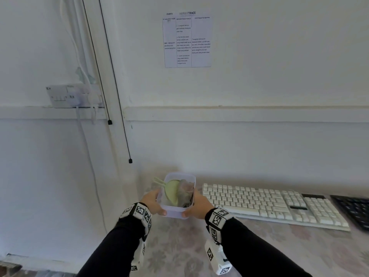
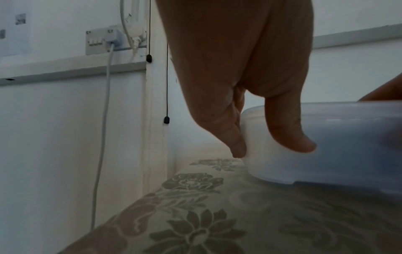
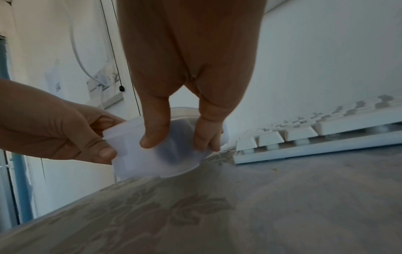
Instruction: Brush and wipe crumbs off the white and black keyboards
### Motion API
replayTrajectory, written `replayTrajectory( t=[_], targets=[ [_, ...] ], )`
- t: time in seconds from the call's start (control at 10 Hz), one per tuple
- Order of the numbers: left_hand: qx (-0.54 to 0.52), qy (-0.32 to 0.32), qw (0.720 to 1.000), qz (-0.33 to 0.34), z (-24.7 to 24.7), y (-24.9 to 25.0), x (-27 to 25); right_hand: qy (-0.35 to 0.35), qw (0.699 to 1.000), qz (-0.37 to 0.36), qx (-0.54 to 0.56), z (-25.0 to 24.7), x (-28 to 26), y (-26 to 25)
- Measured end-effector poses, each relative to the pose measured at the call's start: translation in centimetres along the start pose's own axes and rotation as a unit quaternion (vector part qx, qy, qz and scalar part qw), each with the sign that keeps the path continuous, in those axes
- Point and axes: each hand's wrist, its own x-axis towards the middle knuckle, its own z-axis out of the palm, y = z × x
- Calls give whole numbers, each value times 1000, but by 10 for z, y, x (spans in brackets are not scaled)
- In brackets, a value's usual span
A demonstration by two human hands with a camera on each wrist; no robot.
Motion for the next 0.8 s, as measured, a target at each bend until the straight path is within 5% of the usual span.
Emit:
replayTrajectory(
  t=[0.4,0.6,0.8],
  targets=[
    [-7,-1,1000,-29,12,-7,25,2,998,18,-56,4,18,4],
    [-28,54,993,-106,23,3,13,13,998,18,-52,-6,1,12],
    [76,112,982,-129,54,25,-8,73,996,-4,-54,-44,-43,39]
  ],
)
